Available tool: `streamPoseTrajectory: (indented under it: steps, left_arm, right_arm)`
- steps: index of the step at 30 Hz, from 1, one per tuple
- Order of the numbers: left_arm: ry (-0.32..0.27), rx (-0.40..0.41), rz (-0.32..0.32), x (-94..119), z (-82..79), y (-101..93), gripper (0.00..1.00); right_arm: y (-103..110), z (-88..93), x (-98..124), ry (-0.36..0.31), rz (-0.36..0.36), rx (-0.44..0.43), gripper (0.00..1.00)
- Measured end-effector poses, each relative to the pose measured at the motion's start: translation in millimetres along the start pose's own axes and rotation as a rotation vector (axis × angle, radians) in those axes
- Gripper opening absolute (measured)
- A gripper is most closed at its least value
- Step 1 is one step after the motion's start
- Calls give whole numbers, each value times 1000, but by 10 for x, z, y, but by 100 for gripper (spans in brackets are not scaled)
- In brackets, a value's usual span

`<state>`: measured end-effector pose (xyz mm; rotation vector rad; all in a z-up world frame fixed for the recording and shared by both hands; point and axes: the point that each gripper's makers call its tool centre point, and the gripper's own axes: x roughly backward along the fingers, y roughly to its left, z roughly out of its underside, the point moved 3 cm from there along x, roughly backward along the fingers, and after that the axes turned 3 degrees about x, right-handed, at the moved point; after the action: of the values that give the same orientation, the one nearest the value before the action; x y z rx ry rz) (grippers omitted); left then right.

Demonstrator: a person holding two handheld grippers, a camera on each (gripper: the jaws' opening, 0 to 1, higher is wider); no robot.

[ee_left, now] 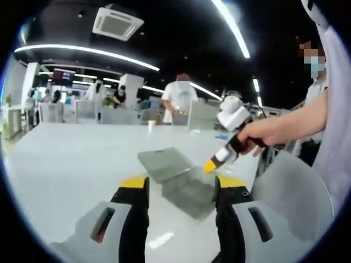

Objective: Insert the divider into the dual guide fixture by aligning both edges with the guide slots and pushing it downward to the bottom, including one-sided entry, uneven engagement, binding, and posture correction.

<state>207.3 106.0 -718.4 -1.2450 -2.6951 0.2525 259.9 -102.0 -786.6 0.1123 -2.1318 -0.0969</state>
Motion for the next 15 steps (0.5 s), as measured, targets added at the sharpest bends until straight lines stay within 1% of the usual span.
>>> streamPoseTrajectory:
  steps: [5, 9, 12, 14, 15]
  left_arm:
    - [3, -2, 1, 9, 4, 15, 46]
    - [-1, -2, -3, 17, -6, 27, 46]
    - [0, -2, -6, 19, -4, 37, 45]
    - [0, -2, -5, 18, -2, 42, 45]
    - [0, -2, -6, 18, -2, 42, 45]
  right_arm:
    - [8, 17, -6, -4, 8, 14, 0]
    - [10, 38, -9, -6, 16, 57, 0]
    - [12, 32, -10, -6, 16, 74, 0]
    - [9, 21, -10, -8, 9, 71, 0]
    - [-2, 30, -11, 2, 13, 74, 0]
